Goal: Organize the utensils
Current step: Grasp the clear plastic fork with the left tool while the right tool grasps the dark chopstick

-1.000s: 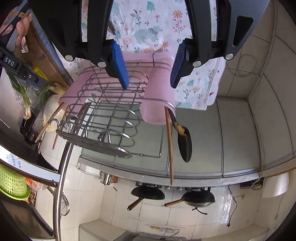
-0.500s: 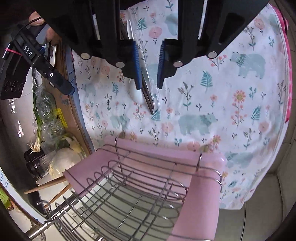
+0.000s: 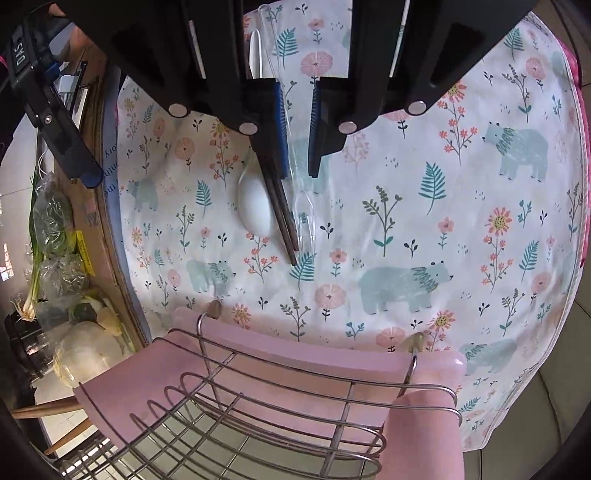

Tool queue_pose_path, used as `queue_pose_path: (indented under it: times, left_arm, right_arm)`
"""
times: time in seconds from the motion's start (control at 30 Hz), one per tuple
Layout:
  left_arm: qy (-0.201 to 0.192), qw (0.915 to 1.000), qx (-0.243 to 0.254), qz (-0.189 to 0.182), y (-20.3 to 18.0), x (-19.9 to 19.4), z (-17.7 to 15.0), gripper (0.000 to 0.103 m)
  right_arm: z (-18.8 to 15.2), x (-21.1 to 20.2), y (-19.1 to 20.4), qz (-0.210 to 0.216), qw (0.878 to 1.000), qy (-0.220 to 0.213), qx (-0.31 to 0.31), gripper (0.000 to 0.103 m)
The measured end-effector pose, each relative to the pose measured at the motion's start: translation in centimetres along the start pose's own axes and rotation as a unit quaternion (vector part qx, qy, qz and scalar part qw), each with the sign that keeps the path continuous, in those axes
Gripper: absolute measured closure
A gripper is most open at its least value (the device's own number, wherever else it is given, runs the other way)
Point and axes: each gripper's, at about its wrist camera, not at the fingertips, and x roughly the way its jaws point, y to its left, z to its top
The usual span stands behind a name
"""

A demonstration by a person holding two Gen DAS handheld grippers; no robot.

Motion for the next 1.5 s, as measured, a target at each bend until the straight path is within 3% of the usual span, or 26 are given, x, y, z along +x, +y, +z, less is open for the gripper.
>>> queue_pose_path:
  times: [0.17,0.43,0.57,0.9,1.03,1.17,1.5]
  left_arm:
    - [0.022,0.9997,0.006,0.012,-0.8,1.6,0.3,0.092]
    - [0.021,0.9993,0.007,0.031,-1.2,2.3,0.4,0.092]
    - [0.016,0.9996,0.001,0.023,-0.5,1.9,0.4,0.098]
    - [-0.042,0.9990,0.004,0.016,2.3,-2.7,-0.1,0.099]
    - [-0.076,0.9971,0.003,0.004,3.9,-5.3,-0.4,0.099]
    - [-0.098,0.9951,0.006,-0.006,5.3,-7.2,-0.8,0.099]
    - [-0.112,0.9933,-0.008,-0.027,7.1,-8.0,-1.2,0.099]
  right_arm:
    - [0.0,0.3,-0.4,0.004,1.000,0.004,0.004,0.057]
    - [-0.2,1.1,-0.8,0.007,1.000,0.014,0.006,0.057]
    - [-0.3,1.5,-0.6,0.010,1.000,0.022,0.004,0.057]
    - [-0.1,3.4,0.6,0.031,0.998,0.056,-0.004,0.057]
    - [0.7,5.3,1.3,0.044,0.996,0.081,-0.001,0.071]
    - [1.3,8.0,2.5,0.050,0.992,0.116,-0.008,0.073]
    - [1.4,13.2,3.8,0.014,0.984,0.174,-0.020,0.073]
